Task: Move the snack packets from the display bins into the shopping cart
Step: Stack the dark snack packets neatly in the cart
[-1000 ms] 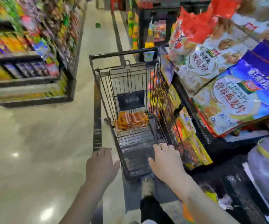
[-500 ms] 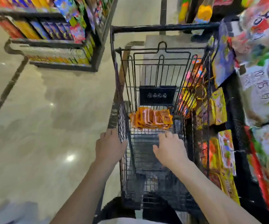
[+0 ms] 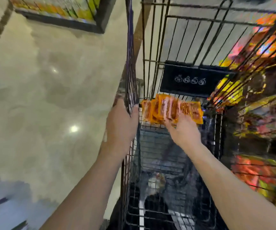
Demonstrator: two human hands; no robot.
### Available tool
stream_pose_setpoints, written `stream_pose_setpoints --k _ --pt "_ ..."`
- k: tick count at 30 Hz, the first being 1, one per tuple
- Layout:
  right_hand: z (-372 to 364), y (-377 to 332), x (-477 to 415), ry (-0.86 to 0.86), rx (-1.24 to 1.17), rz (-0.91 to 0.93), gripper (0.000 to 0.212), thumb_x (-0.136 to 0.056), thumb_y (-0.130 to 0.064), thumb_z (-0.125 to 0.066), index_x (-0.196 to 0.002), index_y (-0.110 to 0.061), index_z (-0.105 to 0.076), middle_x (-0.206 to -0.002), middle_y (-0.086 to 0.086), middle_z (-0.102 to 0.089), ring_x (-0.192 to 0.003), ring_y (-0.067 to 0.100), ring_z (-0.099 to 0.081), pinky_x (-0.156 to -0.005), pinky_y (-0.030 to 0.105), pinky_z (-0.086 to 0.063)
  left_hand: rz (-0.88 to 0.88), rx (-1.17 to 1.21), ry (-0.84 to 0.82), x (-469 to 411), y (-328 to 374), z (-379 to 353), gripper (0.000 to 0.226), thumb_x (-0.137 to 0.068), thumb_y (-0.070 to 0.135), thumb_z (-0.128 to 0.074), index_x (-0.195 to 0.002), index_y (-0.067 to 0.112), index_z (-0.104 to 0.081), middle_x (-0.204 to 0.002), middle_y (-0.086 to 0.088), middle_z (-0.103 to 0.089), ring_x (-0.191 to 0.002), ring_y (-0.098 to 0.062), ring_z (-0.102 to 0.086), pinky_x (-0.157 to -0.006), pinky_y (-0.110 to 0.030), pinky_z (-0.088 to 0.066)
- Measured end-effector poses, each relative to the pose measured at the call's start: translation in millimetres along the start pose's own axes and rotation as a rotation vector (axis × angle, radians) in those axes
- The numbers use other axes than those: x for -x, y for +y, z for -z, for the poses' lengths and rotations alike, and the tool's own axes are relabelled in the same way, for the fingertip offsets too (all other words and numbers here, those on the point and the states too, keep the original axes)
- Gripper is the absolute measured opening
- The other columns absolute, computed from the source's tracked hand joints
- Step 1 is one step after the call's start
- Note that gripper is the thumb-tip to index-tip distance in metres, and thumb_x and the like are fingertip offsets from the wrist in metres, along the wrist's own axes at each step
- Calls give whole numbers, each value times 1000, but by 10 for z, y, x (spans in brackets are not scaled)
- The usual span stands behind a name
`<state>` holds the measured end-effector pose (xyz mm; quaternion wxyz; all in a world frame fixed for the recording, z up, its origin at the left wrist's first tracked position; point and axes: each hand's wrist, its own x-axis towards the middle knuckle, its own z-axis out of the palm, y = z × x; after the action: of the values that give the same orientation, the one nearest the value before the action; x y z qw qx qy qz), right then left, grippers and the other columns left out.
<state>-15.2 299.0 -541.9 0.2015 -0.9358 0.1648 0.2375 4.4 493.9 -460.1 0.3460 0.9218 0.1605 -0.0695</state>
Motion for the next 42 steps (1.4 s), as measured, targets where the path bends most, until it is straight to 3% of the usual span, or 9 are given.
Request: stream_pose_setpoints --k 10,14,19,22,25,34,37,39,42 --pt "-680 -106 -976 61 -10 -244 96 -88 -69 -64 -155 -9 -29 -157 17 -30 -143 37 -34 -114 56 -39 -29 29 45 1 -105 -48 24 -105 33 -63 -125 21 -66 -80 14 -66 -71 -6 -64 -63 -14 -45" --pt "-731 5 -988 107 -201 -224 73 -92 -60 -65 -148 -19 -44 -163 9 -29 -150 32 -29 -120 55 -31 -57 65 65 6 -115 -55 23 -104 31 -65 -124 20 -68 -87 9 -73 -73 -11 -67 -67 -22 -52" --pt "-647 215 -843 224 -361 -142 22 -103 -31 -58 -123 -23 -65 -119 -1 -56 -120 28 -57 -106 47 -48 -65 95 99 -1 -152 -92 27 -103 31 -66 -128 21 -68 -97 10 -75 -85 -12 -71 -72 -20 -51" --pt "-567 298 -762 239 -425 -150 19 -104 -28 -56 -118 -27 -69 -115 -1 -68 -107 24 -65 -88 41 -57 -74 100 114 -21 -193 -118 27 -103 32 -66 -128 21 -68 -81 19 -67 -83 3 -67 -62 -5 -43" --pt "-513 387 -617 299 -549 -114 21 -104 -27 -58 -121 -29 -70 -107 -16 -69 -98 9 -63 -66 15 -44 -97 121 125 -27 -230 -140 27 -102 31 -66 -127 21 -68 -76 24 -62 -89 18 -58 -63 1 -42" --pt "-279 505 -375 198 -1101 -154 18 -100 -22 -66 -115 -28 -75 -92 -21 -76 -94 6 -74 -81 25 -62 -97 83 130 41 -207 -141 15 -100 37 -65 -114 37 -58 -77 24 -62 -76 21 -59 -57 -1 -41" --pt "-168 510 -307 108 -1308 -145 20 -101 -19 -66 -118 -23 -75 -106 -10 -79 -102 19 -76 -95 47 -60 -111 9 156 150 -149 -104 45 -99 36 -67 -140 23 -55 -116 13 -69 -105 -1 -64 -88 -18 -49" --pt "-99 546 -203 39 -1439 -79 23 -102 -16 -63 -123 -18 -72 -115 1 -78 -106 23 -75 -95 50 -59 -267 -30 297 281 -70 -72 54 -97 31 -69 -145 16 -50 -138 -1 -58 -129 -17 -46 -107 -25 -34" --pt "2 642 -17 -79 -1592 62 30 -103 -12 -59 -132 -11 -64 -126 10 -73 -114 28 -72 -88 41 -59 -537 60 345 519 102 -176 48 -95 30 -69 -138 19 -50 -133 6 -50 -124 -9 -42 -108 -20 -34"
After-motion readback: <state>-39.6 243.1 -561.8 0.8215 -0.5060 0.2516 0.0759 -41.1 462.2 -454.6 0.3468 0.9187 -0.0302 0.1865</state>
